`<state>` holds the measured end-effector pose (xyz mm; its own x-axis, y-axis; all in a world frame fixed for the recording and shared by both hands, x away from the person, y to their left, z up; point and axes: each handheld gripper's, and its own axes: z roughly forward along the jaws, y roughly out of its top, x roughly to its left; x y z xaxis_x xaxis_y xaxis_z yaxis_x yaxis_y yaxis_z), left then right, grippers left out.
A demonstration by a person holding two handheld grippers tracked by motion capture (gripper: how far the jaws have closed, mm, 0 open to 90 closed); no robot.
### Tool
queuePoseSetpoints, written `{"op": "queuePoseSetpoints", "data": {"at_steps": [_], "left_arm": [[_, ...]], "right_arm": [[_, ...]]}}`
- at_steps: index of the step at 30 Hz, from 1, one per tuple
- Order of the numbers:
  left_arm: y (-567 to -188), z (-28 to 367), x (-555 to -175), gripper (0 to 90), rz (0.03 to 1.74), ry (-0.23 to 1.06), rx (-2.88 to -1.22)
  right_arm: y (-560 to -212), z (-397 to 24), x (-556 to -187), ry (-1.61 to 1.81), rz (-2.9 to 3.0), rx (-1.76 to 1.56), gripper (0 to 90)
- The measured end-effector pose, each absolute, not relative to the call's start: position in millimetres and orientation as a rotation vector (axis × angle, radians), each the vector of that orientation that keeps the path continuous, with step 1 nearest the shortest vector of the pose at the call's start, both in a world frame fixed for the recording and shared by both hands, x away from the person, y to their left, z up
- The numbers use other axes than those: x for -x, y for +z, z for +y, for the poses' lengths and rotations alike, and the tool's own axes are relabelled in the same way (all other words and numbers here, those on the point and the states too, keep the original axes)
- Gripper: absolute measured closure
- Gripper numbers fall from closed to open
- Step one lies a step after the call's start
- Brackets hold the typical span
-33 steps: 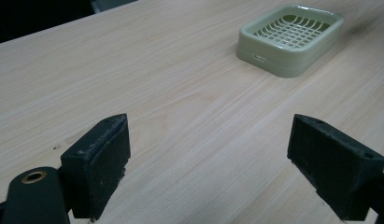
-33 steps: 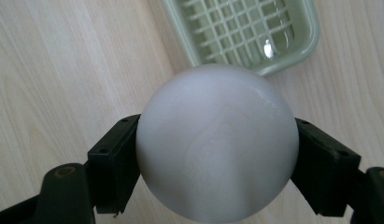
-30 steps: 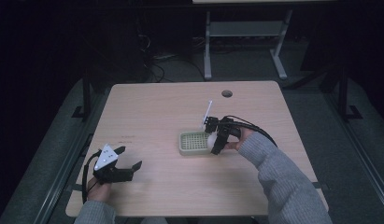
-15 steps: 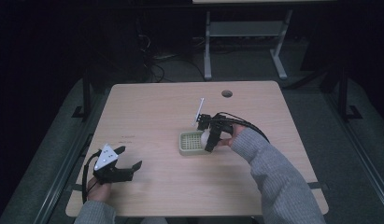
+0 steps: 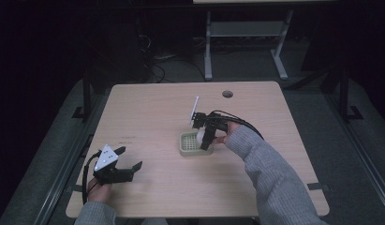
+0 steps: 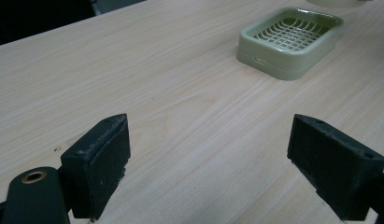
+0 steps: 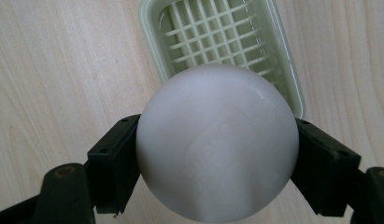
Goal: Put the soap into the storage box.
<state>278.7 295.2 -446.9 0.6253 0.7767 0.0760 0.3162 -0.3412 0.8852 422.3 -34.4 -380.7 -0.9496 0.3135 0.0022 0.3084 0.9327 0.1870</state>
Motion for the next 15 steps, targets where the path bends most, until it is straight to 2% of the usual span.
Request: {"op": "queuePoseSetpoints", "data": {"at_steps": [15], "left_arm": [[-446.3,296.0,-278.7,12.8,0.868,0.627,-1.927]], "right_arm": [[-380.9,-27.1,-429.1,0.261,3.062,-0.483,23.3]]}}
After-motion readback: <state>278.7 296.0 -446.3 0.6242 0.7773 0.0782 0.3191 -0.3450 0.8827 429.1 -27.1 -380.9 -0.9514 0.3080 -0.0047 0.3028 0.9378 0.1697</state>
